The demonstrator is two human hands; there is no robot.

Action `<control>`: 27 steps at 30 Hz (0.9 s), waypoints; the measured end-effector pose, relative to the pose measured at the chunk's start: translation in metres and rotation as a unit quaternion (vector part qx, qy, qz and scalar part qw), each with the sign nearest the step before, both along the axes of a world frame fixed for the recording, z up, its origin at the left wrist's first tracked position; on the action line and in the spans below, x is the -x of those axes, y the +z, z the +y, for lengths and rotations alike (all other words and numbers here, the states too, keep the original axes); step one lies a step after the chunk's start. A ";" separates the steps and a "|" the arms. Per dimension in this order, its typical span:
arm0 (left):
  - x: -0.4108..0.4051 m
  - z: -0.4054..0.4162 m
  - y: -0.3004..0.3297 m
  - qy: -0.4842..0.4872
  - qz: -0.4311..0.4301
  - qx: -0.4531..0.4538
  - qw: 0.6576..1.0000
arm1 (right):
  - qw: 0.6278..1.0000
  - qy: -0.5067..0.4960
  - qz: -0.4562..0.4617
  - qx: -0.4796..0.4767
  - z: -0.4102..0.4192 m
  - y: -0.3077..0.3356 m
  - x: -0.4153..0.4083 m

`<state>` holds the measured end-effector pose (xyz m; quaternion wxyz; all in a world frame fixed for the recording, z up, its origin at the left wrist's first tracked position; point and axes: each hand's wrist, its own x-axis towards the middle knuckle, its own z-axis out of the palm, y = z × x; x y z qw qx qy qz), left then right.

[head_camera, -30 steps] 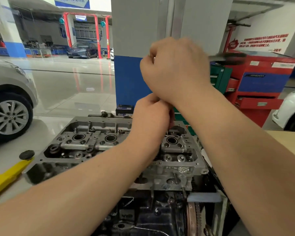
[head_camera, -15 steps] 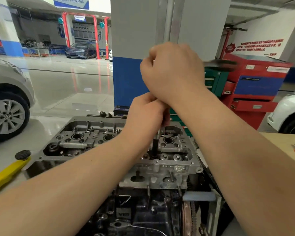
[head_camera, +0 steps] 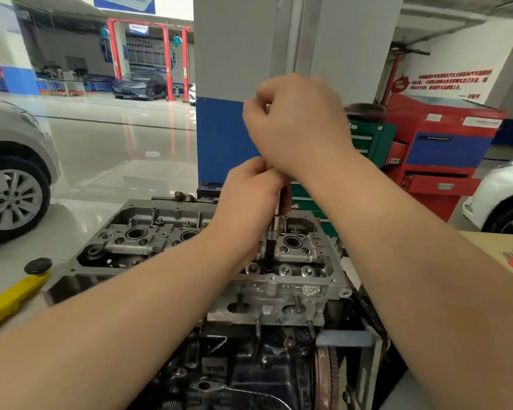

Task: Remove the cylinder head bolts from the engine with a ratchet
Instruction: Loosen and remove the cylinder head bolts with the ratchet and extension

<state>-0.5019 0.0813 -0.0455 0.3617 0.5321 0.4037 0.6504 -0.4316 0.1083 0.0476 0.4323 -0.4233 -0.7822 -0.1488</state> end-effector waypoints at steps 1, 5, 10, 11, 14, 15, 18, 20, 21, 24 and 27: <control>-0.004 -0.003 -0.004 0.013 -0.021 -0.007 1.000 | 0.995 -0.083 -0.040 -0.038 -0.005 -0.002 0.002; -0.017 -0.005 -0.010 0.051 -0.012 -0.002 0.999 | 0.976 -0.168 -0.059 -0.129 -0.021 -0.006 0.004; 0.014 0.014 0.011 -0.310 -0.008 0.092 0.946 | 0.915 0.324 0.174 0.164 -0.004 0.001 -0.018; 0.019 0.015 0.013 -0.346 -0.005 0.101 0.933 | 0.916 0.322 0.166 0.170 -0.005 0.001 -0.018; 0.022 0.015 0.007 -0.273 0.007 0.077 0.959 | 0.983 0.160 0.060 0.072 -0.001 0.002 -0.001; 0.020 0.012 0.004 -0.212 0.022 0.054 0.976 | 0.997 0.068 0.013 0.032 -0.003 0.002 0.001; 0.003 0.001 -0.008 -0.051 0.044 0.023 0.997 | 0.984 -0.152 -0.084 -0.031 -0.012 0.001 -0.006; -0.015 -0.003 -0.012 0.008 0.049 0.025 0.998 | 0.973 -0.199 -0.093 -0.071 -0.017 0.000 -0.007; -0.022 -0.002 -0.013 0.040 0.041 0.023 0.998 | 0.974 -0.188 -0.086 -0.095 -0.018 0.000 -0.005; -0.014 0.005 -0.005 0.002 -0.011 0.040 0.999 | 0.999 0.006 -0.017 -0.029 -0.008 0.001 -0.005; 0.011 0.012 0.006 -0.264 0.007 0.088 0.961 | 0.934 0.303 0.131 0.140 -0.003 0.001 -0.020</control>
